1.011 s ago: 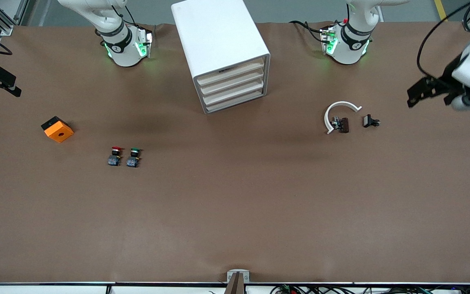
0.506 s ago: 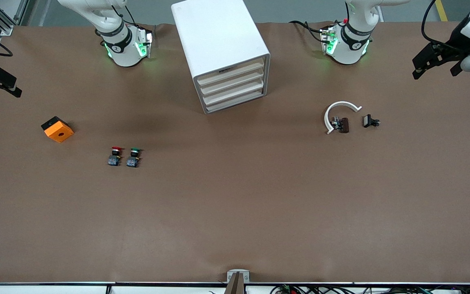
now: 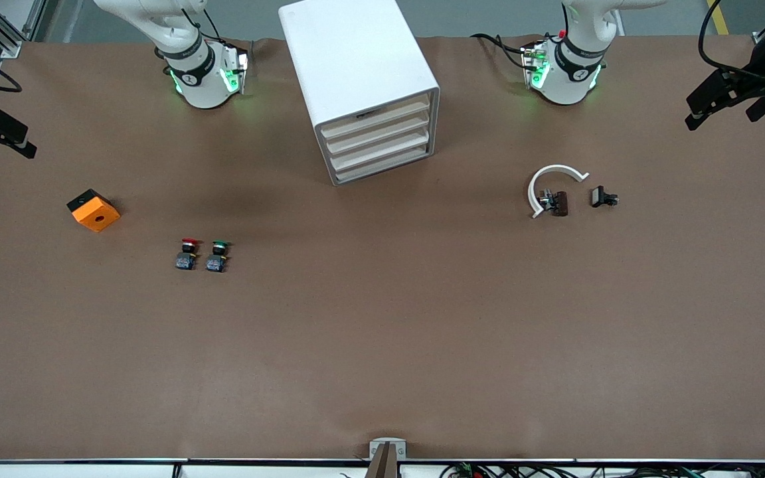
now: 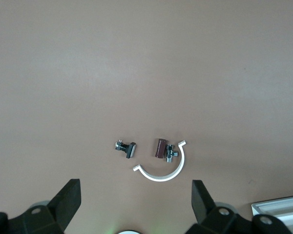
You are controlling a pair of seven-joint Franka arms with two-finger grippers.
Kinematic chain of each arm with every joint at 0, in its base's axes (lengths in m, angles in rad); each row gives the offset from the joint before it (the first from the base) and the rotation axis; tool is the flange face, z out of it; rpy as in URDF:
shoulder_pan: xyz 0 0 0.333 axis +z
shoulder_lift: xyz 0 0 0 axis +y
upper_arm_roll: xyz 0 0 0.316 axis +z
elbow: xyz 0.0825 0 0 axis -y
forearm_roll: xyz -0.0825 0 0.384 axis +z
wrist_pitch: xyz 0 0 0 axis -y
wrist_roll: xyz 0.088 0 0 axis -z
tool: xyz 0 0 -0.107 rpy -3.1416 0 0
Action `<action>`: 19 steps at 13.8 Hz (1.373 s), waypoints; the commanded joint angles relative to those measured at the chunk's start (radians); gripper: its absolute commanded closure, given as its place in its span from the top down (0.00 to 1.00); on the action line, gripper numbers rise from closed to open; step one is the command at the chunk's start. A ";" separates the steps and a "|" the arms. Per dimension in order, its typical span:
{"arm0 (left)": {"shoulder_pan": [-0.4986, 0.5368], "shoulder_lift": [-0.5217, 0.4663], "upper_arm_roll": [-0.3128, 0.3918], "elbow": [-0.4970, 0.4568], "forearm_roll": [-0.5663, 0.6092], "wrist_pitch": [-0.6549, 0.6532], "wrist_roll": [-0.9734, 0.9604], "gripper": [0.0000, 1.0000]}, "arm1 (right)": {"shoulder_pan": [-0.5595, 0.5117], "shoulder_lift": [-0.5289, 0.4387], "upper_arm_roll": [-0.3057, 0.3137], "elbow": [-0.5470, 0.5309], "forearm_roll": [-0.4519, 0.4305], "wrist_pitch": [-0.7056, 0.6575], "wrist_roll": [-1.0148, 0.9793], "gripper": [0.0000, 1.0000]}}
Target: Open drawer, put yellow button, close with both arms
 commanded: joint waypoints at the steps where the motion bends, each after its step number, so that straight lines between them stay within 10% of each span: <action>1: -0.002 0.030 -0.006 0.028 -0.013 -0.025 0.010 1.00 | -0.017 -0.032 0.012 -0.028 0.006 0.007 0.010 1.00; 19: 0.001 0.150 -0.010 0.150 0.001 -0.033 0.127 1.00 | -0.013 -0.032 0.015 -0.028 0.006 0.004 0.010 1.00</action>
